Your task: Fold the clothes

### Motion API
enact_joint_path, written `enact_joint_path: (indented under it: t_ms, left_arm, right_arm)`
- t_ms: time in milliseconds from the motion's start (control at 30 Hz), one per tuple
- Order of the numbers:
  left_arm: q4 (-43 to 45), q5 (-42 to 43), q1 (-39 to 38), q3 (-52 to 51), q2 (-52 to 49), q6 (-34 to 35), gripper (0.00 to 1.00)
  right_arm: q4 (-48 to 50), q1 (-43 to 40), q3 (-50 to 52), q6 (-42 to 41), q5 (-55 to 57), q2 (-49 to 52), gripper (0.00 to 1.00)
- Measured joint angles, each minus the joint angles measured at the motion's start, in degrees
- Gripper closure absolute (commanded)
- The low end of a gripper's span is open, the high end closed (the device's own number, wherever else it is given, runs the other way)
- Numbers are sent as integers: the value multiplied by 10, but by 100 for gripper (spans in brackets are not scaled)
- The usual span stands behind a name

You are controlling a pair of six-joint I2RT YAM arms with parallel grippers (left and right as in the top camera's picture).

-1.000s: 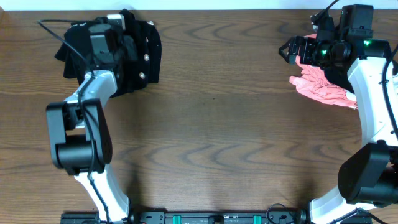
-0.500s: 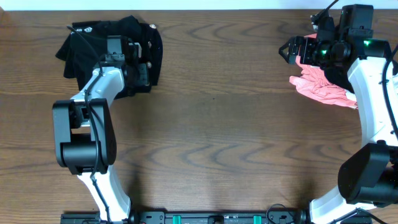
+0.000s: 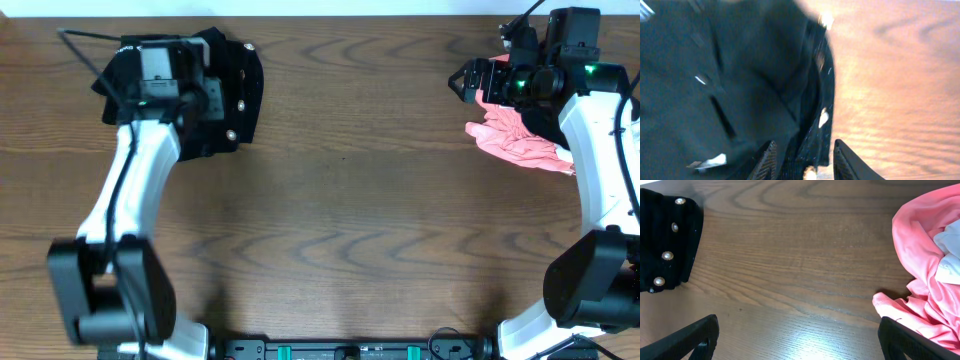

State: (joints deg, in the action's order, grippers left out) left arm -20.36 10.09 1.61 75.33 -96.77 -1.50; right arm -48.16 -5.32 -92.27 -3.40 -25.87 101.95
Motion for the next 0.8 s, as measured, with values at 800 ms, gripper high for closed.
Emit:
enact_joint_path:
  t_ms: [800]
  left_arm:
    - [399, -133, 65, 0, -201, -15, 62]
  right_arm:
    - [-8, 0, 0, 0, 2, 0, 1]
